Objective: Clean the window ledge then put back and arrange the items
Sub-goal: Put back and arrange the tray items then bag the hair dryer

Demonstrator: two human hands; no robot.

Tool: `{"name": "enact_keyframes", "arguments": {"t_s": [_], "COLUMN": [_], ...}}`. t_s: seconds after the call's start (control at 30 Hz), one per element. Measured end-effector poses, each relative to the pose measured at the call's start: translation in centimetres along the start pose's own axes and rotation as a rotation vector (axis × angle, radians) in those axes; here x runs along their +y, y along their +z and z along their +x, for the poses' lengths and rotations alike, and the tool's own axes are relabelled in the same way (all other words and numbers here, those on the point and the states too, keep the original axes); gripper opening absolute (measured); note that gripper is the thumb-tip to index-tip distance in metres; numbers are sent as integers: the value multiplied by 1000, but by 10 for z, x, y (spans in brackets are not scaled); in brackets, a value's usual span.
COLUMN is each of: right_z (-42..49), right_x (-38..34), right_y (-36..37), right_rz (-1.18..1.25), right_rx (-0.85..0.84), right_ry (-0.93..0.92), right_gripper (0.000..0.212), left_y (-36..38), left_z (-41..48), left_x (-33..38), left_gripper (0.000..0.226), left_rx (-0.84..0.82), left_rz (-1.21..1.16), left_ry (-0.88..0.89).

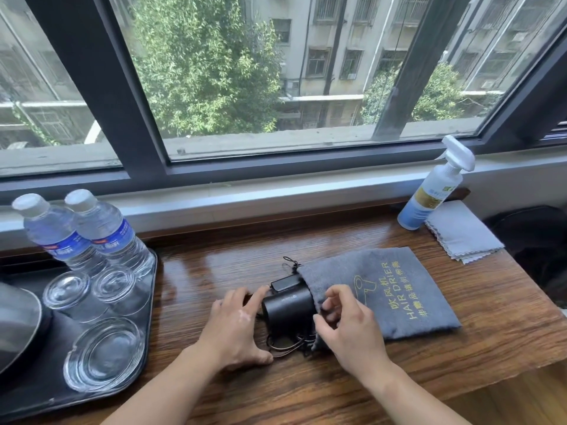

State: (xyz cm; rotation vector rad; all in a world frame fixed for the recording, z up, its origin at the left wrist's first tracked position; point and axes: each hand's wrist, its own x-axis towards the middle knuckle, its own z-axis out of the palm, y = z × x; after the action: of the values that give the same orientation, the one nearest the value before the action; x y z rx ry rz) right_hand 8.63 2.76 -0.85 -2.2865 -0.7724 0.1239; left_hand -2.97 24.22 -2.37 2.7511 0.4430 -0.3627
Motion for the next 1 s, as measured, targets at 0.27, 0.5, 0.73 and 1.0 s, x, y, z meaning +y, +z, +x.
{"name": "enact_keyframes", "arguments": {"t_s": [0.27,0.5,0.73,1.0], "right_z": [3,4,4,3], "right_x": [-1,-4,-19,1], "right_y": [3,4,7,-9], "right_rz": [25,84,137,119], "right_rx": [-6,-41,-73,-4], "right_ry": [0,-20,-67,5], "right_gripper": [36,33,34,41], "left_y": [17,22,18,-7], "left_z": [-12,-7,18,16], "left_x": [3,8,30,5], "left_gripper": [104,84,87,126], "left_rx": [93,156,136,-136], "left_rz": [-22,-261,-455,-542], "left_ry": [41,-57,-20,73]}}
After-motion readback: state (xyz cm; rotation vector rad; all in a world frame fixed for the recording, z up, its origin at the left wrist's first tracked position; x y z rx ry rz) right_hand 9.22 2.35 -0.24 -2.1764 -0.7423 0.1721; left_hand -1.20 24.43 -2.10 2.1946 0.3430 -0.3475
